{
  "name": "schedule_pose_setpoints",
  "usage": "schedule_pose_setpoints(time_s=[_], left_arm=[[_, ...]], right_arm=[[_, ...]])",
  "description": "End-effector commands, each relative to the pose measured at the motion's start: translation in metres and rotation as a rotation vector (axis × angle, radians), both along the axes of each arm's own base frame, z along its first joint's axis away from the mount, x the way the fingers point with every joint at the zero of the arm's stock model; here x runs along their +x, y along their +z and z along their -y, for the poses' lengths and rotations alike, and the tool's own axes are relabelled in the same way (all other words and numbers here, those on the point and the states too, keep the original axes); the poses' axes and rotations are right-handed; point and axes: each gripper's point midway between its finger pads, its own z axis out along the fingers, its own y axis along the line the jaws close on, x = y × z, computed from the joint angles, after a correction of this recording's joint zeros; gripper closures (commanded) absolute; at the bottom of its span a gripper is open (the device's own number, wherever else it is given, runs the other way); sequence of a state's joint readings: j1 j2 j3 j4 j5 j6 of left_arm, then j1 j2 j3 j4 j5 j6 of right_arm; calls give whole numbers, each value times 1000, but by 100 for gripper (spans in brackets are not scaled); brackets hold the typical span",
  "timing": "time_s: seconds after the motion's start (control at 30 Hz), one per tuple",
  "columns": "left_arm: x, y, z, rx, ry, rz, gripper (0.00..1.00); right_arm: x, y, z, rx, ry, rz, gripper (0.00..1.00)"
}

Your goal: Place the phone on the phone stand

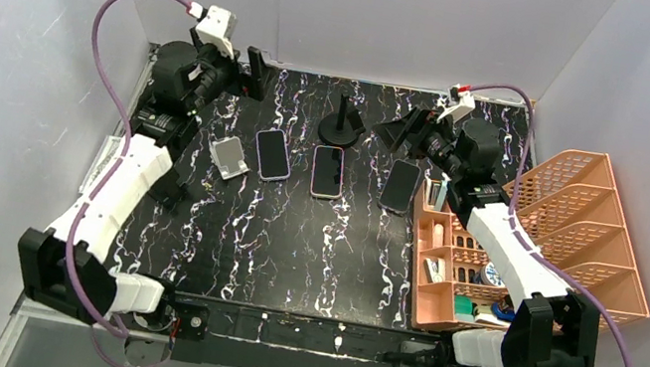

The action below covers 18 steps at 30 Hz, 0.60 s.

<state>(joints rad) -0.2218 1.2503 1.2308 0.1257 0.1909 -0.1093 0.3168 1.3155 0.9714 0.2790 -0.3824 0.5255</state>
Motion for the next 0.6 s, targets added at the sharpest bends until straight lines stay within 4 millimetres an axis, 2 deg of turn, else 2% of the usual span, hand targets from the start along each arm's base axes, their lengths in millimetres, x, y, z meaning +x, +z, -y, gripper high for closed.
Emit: schedule_pose_setpoints(time_s=[0.0, 0.1, 0.23, 0.3, 0.4, 0.47, 0.57], left_arm=[[8, 7, 19, -38, -100, 29, 2], [20, 6, 28, -58, -128, 41, 2], [48, -9, 45, -86, -181, -36, 2], [61, -34, 51, -49, -189, -65, 2], [71, -80, 42, 76, -146, -48, 2], [74, -96, 42, 103, -151, -38, 2], [83, -115, 63, 105, -246, -135, 2]], right_arm=[[0, 27, 0, 7, -7, 89, 1], [-7, 26, -3, 10, 32, 113, 1], [-16, 25, -4, 7, 60, 149, 1], [-18, 26, -1, -3, 47, 153, 1], [-22, 29, 2, -29, 43, 165, 1], [-25, 28, 4, -44, 45, 176, 1], [-29, 27, 6, -49, 46, 184, 1]])
